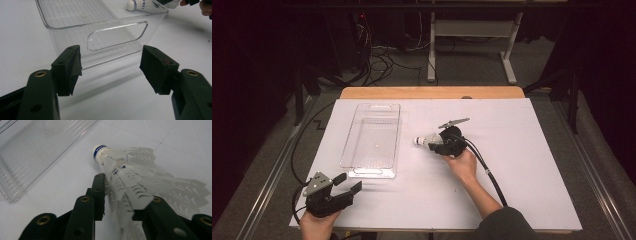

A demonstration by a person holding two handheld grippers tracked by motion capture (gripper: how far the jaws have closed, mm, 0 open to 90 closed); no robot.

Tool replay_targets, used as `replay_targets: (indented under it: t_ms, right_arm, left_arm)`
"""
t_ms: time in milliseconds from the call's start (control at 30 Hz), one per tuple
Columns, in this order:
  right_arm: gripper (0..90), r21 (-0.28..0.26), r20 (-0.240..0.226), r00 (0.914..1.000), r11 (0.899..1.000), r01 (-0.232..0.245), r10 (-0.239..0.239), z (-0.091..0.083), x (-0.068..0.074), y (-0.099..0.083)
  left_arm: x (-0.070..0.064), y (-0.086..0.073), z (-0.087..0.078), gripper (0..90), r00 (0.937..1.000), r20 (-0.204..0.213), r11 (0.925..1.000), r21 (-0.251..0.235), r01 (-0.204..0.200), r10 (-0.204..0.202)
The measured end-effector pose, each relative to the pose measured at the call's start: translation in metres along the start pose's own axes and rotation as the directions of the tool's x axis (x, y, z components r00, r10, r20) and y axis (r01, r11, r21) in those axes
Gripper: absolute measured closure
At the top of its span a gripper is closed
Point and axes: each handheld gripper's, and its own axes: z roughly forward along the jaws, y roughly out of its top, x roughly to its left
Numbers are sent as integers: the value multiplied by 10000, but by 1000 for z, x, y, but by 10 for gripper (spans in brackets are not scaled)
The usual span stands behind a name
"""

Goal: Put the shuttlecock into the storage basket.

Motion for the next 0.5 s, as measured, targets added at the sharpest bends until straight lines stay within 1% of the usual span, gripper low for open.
replay_targets:
  t_ms: [233,500]
  right_arm:
    - [798,39,-88,10000,10000,42,-41,0,1,0]
    - [816,21,-110,9999,10000,-15,15,-2,1,0]
  left_arm:
    - [0,0,0,340,10000,-13,10000,9,-2,2]
    - [0,0,0,340,10000,-5,10000,0,-1,1]
